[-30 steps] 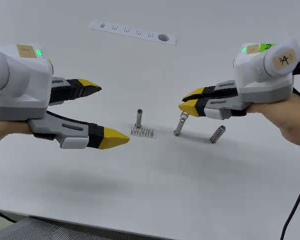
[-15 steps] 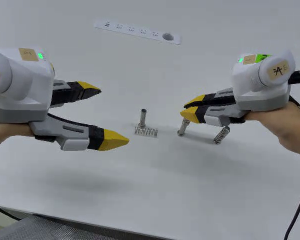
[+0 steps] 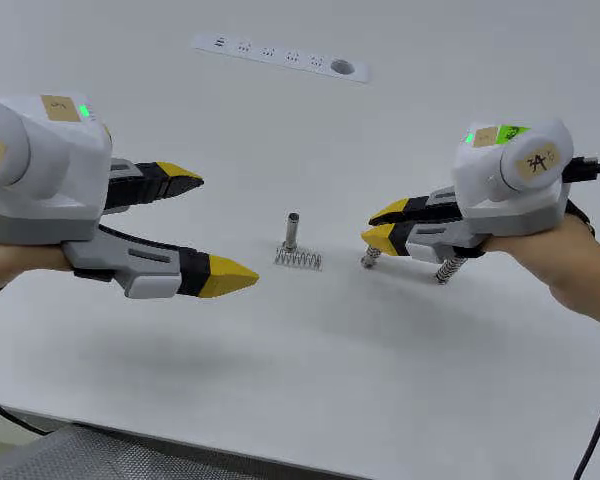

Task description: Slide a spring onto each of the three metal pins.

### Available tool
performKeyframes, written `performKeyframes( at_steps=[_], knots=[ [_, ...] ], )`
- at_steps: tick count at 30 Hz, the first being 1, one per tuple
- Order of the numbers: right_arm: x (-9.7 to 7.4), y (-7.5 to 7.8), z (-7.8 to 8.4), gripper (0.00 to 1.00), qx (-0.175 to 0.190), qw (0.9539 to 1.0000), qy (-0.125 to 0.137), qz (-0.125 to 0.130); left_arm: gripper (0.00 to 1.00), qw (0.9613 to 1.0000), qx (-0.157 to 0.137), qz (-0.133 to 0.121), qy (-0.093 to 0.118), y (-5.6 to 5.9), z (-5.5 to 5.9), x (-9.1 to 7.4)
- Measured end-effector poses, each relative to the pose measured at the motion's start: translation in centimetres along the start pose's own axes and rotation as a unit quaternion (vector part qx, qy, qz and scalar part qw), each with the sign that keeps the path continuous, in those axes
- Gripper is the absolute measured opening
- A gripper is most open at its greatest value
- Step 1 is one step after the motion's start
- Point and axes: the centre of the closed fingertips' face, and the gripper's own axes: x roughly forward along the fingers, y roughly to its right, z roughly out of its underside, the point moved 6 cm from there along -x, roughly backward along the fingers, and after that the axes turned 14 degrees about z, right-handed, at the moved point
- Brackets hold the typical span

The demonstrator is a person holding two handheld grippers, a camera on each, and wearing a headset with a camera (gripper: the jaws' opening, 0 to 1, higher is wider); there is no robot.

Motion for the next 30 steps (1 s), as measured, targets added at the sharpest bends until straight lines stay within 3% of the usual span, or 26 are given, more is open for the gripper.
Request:
performKeyframes(
  at_steps=[18,30],
  knots=[
    [0.92,-0.36,0.89,0.12,-0.004,0.9999,-0.014,0.002,0.75,1.0000,-0.006,-0.001,0.006,-0.08,0.20,-0.13],
    [0.57,0.02,0.03,0.17,0.011,0.9998,-0.012,0.009,0.74,0.9999,-0.002,0.008,0.007,0.30,0.09,0.18]
  ],
)
